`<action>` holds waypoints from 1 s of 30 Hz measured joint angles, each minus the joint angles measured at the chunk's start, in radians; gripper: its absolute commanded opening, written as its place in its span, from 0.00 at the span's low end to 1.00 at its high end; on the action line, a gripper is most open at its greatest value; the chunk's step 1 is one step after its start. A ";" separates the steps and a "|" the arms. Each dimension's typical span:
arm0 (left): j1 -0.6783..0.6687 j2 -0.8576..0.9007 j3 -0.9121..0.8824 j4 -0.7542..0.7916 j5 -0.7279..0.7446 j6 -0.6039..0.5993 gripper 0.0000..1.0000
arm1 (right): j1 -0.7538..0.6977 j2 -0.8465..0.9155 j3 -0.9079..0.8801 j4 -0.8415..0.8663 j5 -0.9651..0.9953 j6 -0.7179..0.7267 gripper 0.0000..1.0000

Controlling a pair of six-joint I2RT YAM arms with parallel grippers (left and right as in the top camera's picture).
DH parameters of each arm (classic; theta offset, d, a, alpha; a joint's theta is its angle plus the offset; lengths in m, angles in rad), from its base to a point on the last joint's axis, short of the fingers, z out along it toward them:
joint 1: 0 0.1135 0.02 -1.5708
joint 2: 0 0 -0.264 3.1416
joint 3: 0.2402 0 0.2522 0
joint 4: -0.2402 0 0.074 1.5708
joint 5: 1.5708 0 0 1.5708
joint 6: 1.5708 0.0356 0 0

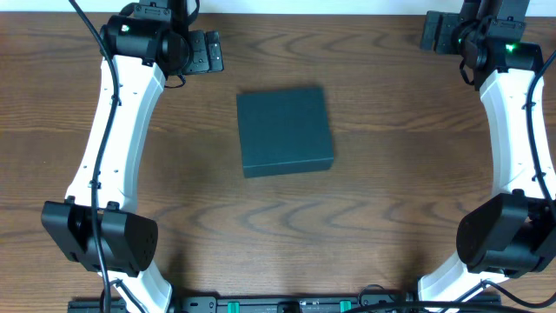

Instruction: Pack container

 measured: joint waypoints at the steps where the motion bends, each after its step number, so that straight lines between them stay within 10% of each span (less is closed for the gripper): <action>1: 0.000 0.000 0.000 0.000 0.000 0.000 0.99 | 0.000 0.000 0.000 0.000 0.000 0.000 0.99; 10: 0.000 0.000 0.000 0.000 0.000 0.000 0.99 | 0.030 -0.058 -0.014 -0.140 0.019 -0.011 0.99; 17: 0.000 0.000 0.000 0.000 0.000 0.000 0.99 | 0.097 -0.434 -0.123 -0.030 0.035 -0.027 0.99; 30: 0.000 0.000 0.000 0.000 0.000 0.000 0.99 | 0.107 -1.258 -0.947 0.457 0.044 -0.019 0.99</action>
